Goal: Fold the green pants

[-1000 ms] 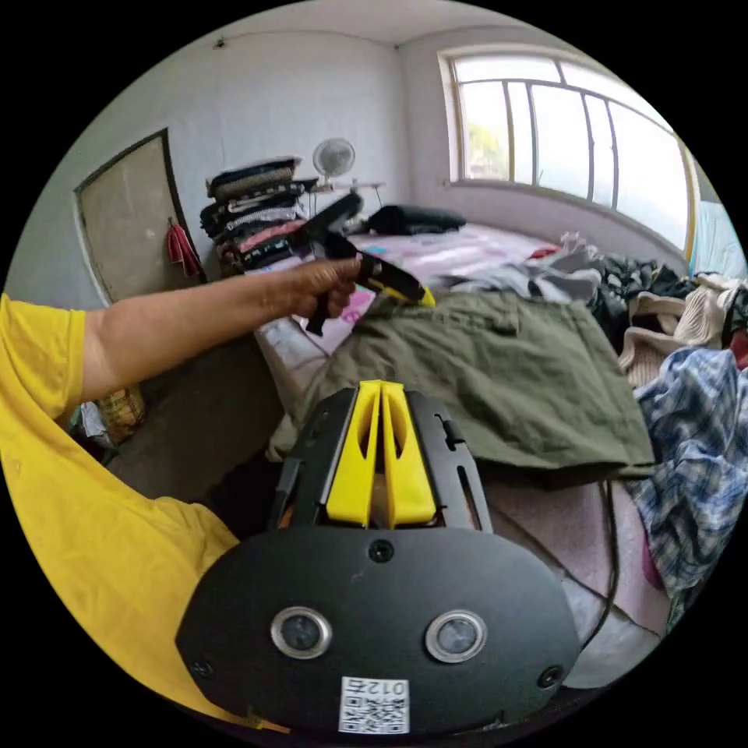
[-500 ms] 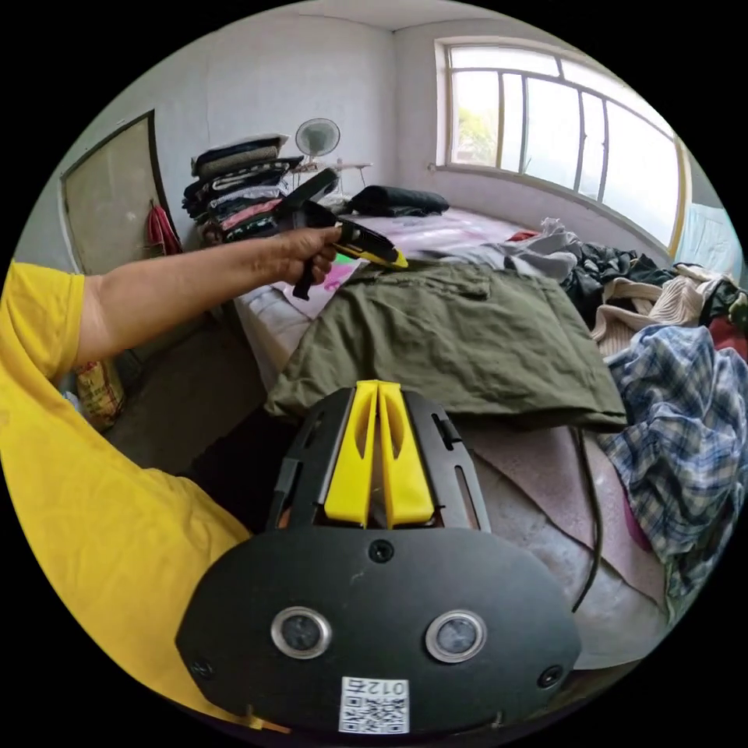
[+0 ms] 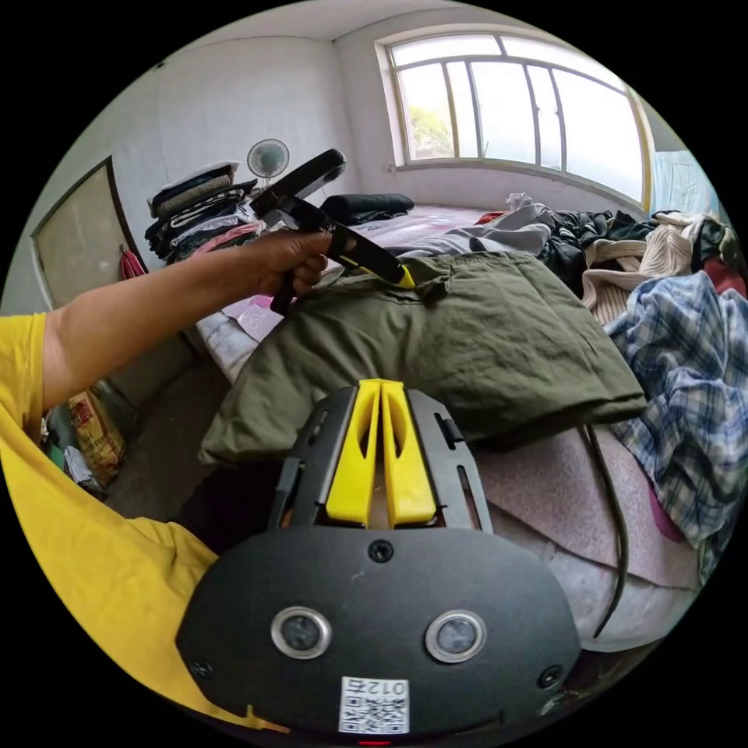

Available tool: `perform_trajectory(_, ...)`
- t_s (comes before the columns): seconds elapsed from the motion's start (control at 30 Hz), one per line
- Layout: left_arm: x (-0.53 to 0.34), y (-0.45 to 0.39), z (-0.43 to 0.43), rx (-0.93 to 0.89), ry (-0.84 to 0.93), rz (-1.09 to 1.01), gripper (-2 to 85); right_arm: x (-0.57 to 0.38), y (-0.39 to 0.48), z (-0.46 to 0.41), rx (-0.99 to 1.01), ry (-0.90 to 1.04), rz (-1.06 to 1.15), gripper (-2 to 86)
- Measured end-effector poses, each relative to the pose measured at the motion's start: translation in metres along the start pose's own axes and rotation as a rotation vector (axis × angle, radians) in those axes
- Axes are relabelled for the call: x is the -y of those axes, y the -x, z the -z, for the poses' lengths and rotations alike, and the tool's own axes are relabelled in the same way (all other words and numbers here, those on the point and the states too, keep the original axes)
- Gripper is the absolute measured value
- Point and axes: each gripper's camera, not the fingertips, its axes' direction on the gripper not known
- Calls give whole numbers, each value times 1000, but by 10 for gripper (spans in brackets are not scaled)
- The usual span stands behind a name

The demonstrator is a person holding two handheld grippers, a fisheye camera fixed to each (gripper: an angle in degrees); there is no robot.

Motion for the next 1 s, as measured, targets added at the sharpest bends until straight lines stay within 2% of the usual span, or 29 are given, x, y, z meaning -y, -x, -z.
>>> perform_trajectory(0.2, 2, 16, 0, -101, -20, 97, 1, -2, -11, 6, -14, 12, -6, 6)
perform_trajectory(0.27, 1, 7, 22, -57, -109, 125, 2, 12, -16, 16, -13, 48, 9, 4)
perform_trajectory(0.3, 2, -5, 43, -19, -218, 85, 3, 15, -17, 21, -21, 29, 11, 4)
perform_trajectory(0.37, 12, -24, 57, 13, -285, 28, 3, 33, -29, 38, -64, -101, 13, 3)
perform_trajectory(0.5, 65, -53, 7, 43, -28, -103, 2, 74, -54, 20, -131, -60, 19, 3)
perform_trajectory(0.6, 82, -47, -30, 51, 79, -75, 0, 86, -79, -12, -167, 96, -22, 2)
perform_trajectory(0.8, 88, -10, -36, -193, 91, 86, 0, 82, -88, -13, -139, 91, -22, 6)
perform_trajectory(0.87, 91, -17, -29, -185, 68, 94, 2, 83, -85, -11, -152, 83, 19, 6)
perform_trajectory(0.93, 100, -45, -10, -86, -4, 29, 3, 86, -89, -3, -165, 73, 18, 7)
perform_trajectory(1.0, 112, -66, -6, -85, -64, -41, 3, 89, -100, 9, -185, -1, -22, 7)
